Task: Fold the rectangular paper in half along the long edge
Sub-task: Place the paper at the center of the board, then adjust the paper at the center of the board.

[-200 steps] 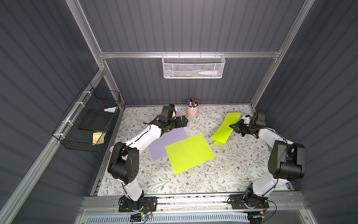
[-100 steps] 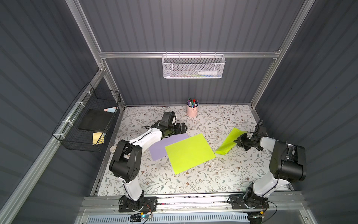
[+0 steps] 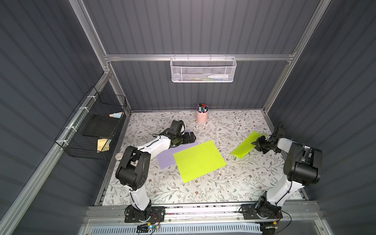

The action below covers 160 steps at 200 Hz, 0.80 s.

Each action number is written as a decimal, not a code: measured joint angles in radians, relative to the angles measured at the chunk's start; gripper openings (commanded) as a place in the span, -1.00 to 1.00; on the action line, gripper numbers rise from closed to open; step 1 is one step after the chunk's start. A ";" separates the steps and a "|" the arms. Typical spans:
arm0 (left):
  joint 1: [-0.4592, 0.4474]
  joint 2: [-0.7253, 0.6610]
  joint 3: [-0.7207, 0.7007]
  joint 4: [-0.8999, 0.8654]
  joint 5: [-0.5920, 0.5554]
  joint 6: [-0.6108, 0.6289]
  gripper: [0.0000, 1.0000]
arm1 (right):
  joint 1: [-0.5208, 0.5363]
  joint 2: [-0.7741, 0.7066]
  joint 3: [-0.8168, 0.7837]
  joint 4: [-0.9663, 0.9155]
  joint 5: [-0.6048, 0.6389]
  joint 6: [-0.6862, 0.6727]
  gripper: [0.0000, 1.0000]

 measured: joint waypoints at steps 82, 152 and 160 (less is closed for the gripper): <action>0.060 -0.173 -0.011 -0.039 -0.176 -0.003 0.98 | 0.040 -0.353 0.066 -0.307 0.159 -0.035 0.06; 0.157 -0.290 -0.089 -0.018 -0.195 -0.011 0.93 | 0.542 -0.543 0.083 -0.331 0.278 -0.038 -0.45; 0.157 -0.291 -0.089 -0.019 -0.195 -0.013 0.90 | 0.599 -0.513 0.083 -0.320 0.271 -0.041 -0.61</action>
